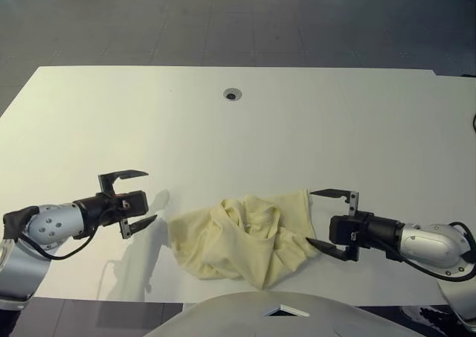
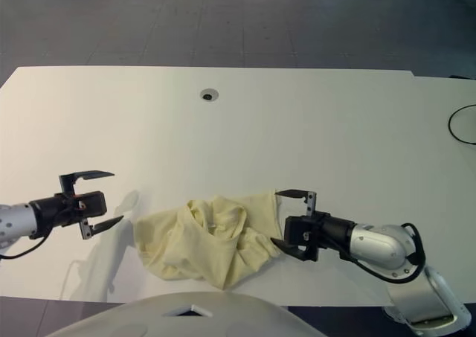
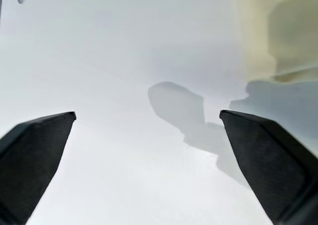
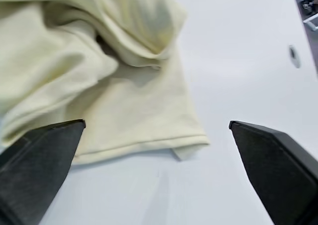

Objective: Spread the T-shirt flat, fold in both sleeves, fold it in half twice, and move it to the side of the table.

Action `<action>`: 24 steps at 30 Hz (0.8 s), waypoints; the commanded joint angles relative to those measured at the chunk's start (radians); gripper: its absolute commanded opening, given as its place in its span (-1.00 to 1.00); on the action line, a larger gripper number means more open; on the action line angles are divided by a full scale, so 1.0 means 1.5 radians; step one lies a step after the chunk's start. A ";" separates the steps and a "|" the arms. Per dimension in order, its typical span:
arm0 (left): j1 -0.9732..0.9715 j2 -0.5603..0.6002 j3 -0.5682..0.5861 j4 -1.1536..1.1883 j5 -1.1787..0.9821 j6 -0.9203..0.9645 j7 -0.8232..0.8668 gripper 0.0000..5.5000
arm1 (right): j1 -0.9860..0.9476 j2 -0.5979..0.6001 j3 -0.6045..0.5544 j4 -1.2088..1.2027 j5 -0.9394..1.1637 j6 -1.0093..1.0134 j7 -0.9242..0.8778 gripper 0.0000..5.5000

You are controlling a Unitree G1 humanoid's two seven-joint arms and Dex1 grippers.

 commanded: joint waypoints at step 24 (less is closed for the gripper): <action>-0.399 -0.221 -0.264 0.337 -0.288 0.121 -0.382 0.72 | -0.071 0.070 0.015 -0.013 0.176 0.099 0.001 0.96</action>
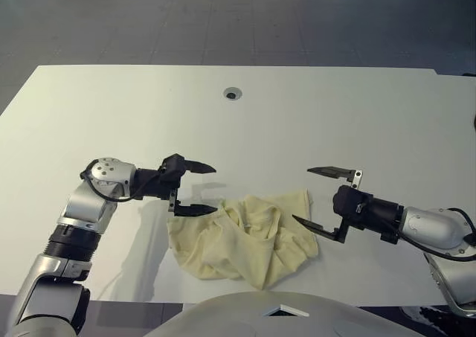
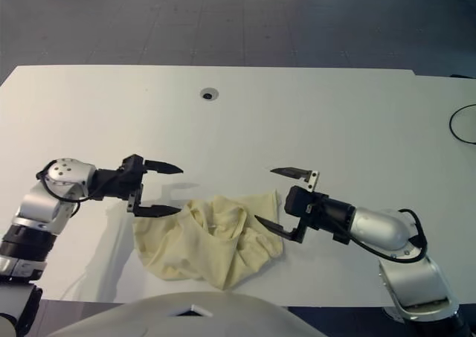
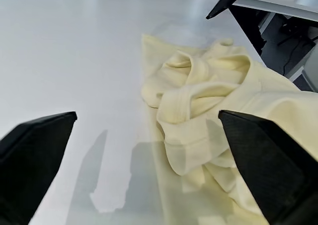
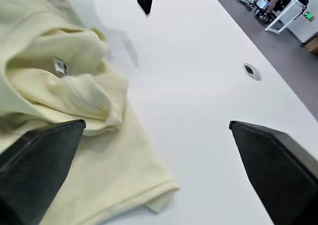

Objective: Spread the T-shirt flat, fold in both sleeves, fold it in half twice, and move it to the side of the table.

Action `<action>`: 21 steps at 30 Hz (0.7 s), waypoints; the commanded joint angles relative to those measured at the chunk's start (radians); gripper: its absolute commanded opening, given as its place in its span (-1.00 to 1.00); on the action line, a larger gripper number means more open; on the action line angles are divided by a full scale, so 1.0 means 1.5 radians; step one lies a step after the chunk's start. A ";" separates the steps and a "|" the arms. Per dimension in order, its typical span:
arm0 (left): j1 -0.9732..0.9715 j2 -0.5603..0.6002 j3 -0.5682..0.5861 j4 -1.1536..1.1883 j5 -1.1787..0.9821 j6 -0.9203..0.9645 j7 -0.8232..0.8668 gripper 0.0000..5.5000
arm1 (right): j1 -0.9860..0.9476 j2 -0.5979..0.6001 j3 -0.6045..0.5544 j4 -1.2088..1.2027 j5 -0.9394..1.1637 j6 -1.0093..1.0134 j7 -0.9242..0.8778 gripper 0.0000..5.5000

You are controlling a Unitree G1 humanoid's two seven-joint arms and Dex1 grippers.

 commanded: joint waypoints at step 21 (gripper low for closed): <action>-0.004 -0.063 -0.058 0.079 0.054 -0.010 -0.048 -0.68 | 0.022 -0.017 0.023 -0.012 -0.021 0.007 0.000 0.96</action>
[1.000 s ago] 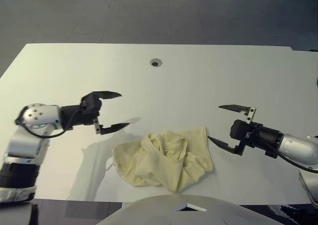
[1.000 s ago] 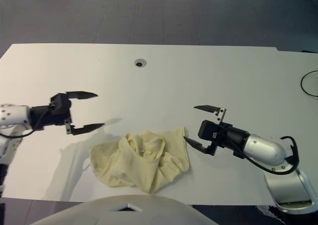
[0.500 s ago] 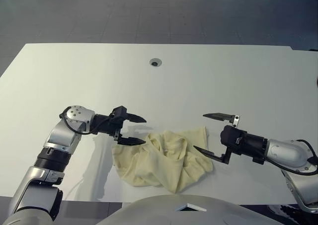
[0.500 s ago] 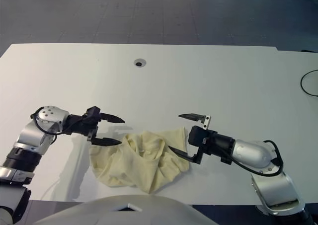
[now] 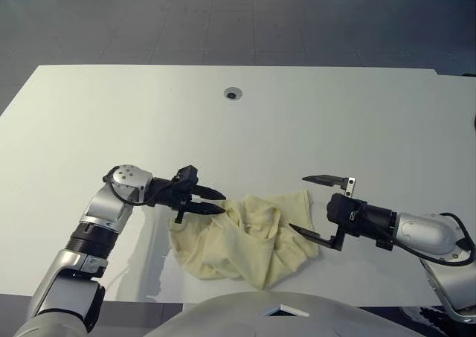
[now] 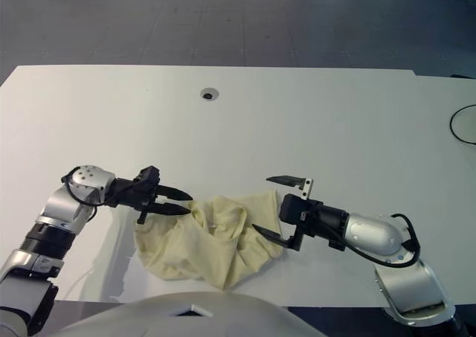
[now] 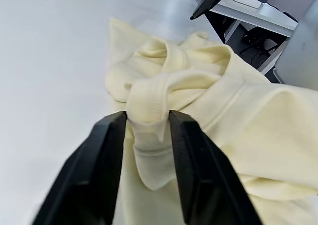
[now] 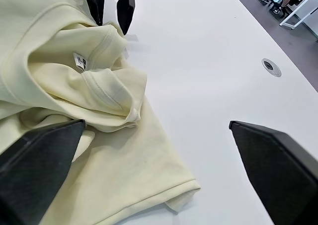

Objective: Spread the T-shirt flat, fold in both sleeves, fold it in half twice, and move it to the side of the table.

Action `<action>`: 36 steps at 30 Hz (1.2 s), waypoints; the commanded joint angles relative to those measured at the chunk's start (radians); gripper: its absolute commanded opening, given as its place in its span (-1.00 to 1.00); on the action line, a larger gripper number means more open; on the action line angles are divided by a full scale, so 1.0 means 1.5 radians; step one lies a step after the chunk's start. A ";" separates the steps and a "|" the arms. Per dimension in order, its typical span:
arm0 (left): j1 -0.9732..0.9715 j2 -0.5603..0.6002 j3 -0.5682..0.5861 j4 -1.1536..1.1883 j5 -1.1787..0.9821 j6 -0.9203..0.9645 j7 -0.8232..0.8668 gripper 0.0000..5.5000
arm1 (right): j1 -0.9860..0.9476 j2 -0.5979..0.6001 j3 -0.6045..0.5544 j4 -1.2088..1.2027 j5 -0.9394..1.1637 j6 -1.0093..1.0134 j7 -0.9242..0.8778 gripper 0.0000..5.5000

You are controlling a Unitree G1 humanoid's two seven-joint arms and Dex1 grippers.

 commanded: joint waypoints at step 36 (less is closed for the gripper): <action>0.197 0.171 0.244 -0.364 -0.127 0.064 0.008 -1.00 | -0.058 -0.030 -0.043 0.049 0.086 -0.001 0.068 0.96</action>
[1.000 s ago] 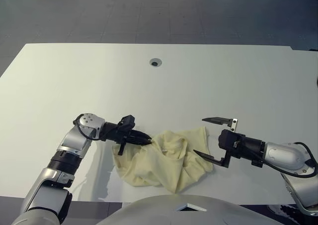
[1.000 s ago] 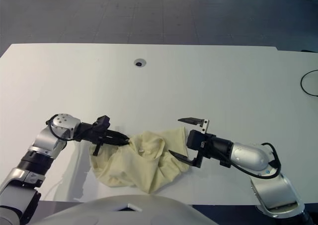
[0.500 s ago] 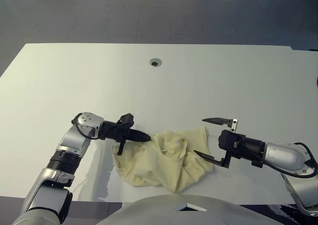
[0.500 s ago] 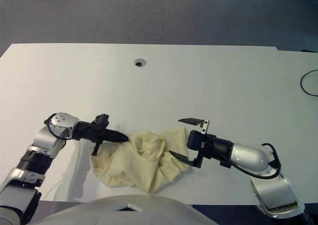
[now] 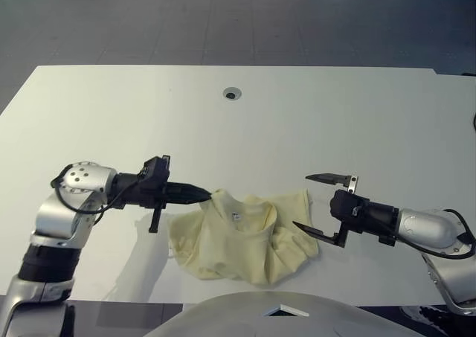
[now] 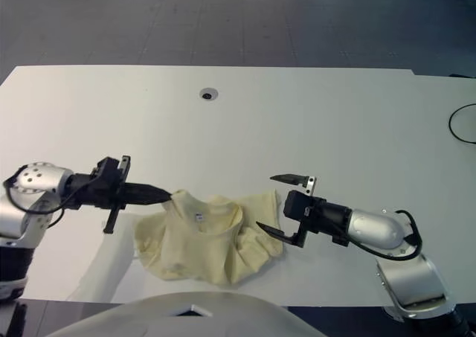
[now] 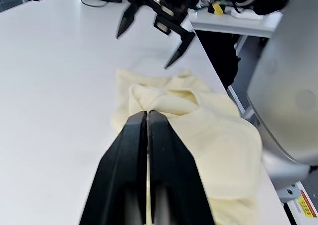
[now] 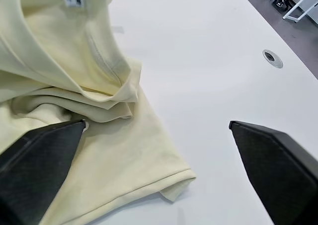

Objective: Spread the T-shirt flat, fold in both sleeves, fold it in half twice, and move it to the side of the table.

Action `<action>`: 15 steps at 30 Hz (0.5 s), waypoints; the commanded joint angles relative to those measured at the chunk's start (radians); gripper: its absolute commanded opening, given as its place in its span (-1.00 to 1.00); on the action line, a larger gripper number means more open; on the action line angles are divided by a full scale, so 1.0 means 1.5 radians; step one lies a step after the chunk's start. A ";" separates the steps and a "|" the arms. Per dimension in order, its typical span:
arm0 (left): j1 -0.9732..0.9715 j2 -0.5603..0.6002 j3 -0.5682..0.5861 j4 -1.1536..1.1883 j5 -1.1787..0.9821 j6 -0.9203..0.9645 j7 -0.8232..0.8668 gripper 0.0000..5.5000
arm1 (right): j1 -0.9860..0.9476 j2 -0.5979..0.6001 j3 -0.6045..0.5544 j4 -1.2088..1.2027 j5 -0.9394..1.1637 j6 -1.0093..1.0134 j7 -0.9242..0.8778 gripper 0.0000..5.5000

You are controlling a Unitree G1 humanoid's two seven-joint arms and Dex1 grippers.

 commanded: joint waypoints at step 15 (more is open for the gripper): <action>0.206 0.116 0.116 -0.246 -0.010 -0.030 0.001 -1.00 | -0.270 -0.050 0.143 0.138 0.037 -0.056 0.251 0.68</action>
